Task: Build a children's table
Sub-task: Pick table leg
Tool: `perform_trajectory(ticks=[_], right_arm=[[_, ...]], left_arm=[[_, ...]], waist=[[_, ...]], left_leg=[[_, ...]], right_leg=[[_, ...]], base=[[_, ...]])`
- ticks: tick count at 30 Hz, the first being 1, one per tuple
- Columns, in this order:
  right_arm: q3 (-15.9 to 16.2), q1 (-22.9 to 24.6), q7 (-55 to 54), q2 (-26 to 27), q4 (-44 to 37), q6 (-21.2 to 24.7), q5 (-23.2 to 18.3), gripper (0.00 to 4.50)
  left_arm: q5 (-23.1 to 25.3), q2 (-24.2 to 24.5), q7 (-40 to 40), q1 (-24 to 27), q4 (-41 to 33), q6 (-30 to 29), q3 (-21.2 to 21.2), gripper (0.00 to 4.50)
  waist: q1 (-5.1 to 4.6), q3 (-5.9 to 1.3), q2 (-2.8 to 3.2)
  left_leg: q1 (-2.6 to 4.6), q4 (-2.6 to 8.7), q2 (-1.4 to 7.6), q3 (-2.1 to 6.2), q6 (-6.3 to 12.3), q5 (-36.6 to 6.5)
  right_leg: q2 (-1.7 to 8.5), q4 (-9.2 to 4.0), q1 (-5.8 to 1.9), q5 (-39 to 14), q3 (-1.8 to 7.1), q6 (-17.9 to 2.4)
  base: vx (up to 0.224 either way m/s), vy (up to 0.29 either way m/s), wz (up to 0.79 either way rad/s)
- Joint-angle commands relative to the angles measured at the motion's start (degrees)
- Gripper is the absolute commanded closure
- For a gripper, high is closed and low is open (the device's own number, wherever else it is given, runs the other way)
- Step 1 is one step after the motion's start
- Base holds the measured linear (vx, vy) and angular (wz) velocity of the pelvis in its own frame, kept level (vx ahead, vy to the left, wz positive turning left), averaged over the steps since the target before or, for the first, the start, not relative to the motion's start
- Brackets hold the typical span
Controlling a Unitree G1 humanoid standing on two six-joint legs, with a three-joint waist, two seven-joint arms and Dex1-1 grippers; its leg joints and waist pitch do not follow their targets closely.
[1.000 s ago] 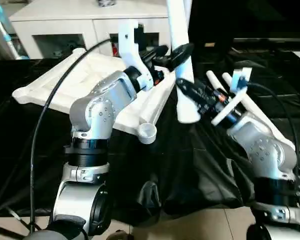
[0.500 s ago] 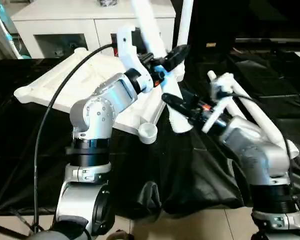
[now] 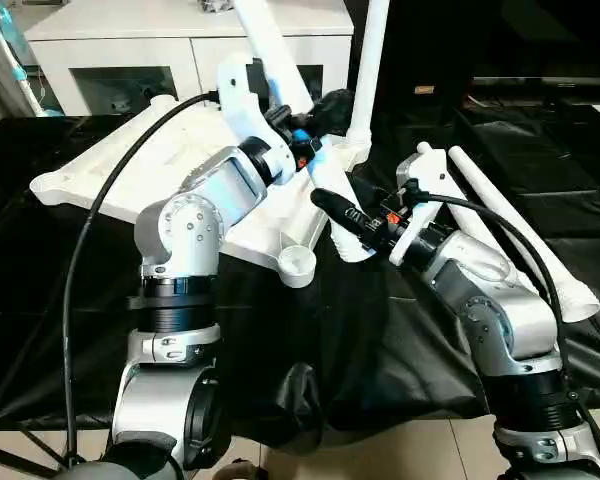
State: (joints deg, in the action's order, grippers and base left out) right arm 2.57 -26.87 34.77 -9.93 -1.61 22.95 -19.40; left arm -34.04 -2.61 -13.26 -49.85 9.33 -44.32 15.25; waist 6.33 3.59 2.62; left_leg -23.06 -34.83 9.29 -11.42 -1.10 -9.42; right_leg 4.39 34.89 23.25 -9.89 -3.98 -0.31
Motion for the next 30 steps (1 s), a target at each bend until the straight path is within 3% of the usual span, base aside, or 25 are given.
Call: perform_trajectory(ticks=[1,5,11,13,15,17,18,23,28,30], right_arm=[[0.5,-0.4,-0.7,0.0,0.0,-0.9,1.0,2.65],[0.7,-0.5,-1.1,-0.1,0.2,-1.4,1.4,2.65],[1.0,-0.8,-1.7,-0.3,0.9,-1.6,2.4,2.65],[0.7,-1.2,-1.5,-0.1,1.4,-1.0,1.8,2.09],[0.5,-1.2,-0.8,-0.3,1.4,-1.3,1.5,1.93],[-0.9,-1.7,0.0,-0.5,1.3,0.2,-0.6,1.74],[-3.4,-2.5,0.7,-0.8,1.4,2.7,-3.8,1.54],[-10.3,-6.3,1.5,-3.5,4.2,8.9,-10.7,1.1],[-12.3,-8.0,5.9,-8.7,6.0,16.9,-15.1,0.75],[-14.3,-8.7,6.6,-9.5,6.4,20.3,-18.7,0.62]], left_arm=[[-0.5,-0.1,0.6,-1.2,-0.4,-0.6,-0.4,2.09],[-0.9,-0.3,0.6,-1.1,-0.5,-0.6,-0.5,2.5],[-1.1,0.2,0.5,-0.9,-0.4,-0.6,-0.6,2.65],[-1.3,0.3,0.4,-0.9,-0.5,-0.7,-0.6,2.65],[-1.5,0.5,0.0,-0.8,-0.6,-1.0,-0.6,2.65],[-1.6,1.0,-0.5,-0.9,-0.6,-1.3,-0.7,2.65],[-1.8,1.7,-1.4,-1.1,-0.5,-1.9,-1.0,2.65],[-3.7,3.9,-4.7,-1.9,-0.6,-4.4,-1.2,2.66],[-6.7,6.9,-10.0,-2.7,-0.7,-8.2,-1.9,2.66],[-6.8,8.9,-13.0,-2.8,-0.2,-9.2,-3.2,2.66]], waist=[[-0.16,-4.4,-0.54],[-0.21,-4.39,-0.65],[-0.24,-4.36,-0.67],[-0.26,-4.36,-0.7],[-0.3,-4.36,-0.68],[-0.24,-4.38,-0.69],[-0.25,-4.38,-0.83],[-0.1,-4.42,-0.67],[0.2,-4.58,-0.69],[0.25,-4.56,-0.69]], left_leg=[[1.49,4.08,3.52,2.33,1.75,-12.9],[1.48,4.08,3.48,2.29,1.64,-13.2],[1.45,4.09,3.49,2.31,1.83,-13.0],[1.53,4.09,3.5,2.29,1.83,-13.3],[1.48,4.09,3.5,2.29,1.83,-13.1],[1.56,4.08,3.51,2.28,1.95,-13.1],[1.59,4.07,3.46,2.25,2.15,-13.0],[1.64,3.94,3.47,2.18,2.27,-11.9],[1.45,3.61,3.29,2.07,2.84,-9.6],[1.51,3.63,3.23,2.05,3.29,-9.3]], right_leg=[[4.2,-5.02,-2.46,-17.4,2.59,-8.2],[4.29,-5.02,-2.51,-17.1,2.62,-8.4],[4.24,-4.97,-2.52,-16.9,2.63,-8.5],[4.22,-5.02,-2.47,-17.2,2.62,-8.5],[4.21,-5.0,-2.49,-17.1,2.62,-8.6],[4.25,-4.98,-2.52,-17.1,2.65,-8.6],[4.18,-4.99,-2.56,-16.9,2.63,-8.7],[4.15,-4.83,-2.55,-16.1,2.61,-9.4],[4.19,-4.51,-2.89,-14.1,2.54,-10.0],[4.2,-4.66,-2.81,-14.9,2.52,-10.1]], base=[[0.0,0.0,0.0],[0.0,0.0,0.0],[0.0,0.0,0.0],[0.0,0.0,0.0],[0.0,0.0,0.0],[0.0,0.0,0.0],[0.0,0.0,0.0],[0.0,0.0,0.0],[0.0,0.0,0.0],[0.0,0.0,0.0]])
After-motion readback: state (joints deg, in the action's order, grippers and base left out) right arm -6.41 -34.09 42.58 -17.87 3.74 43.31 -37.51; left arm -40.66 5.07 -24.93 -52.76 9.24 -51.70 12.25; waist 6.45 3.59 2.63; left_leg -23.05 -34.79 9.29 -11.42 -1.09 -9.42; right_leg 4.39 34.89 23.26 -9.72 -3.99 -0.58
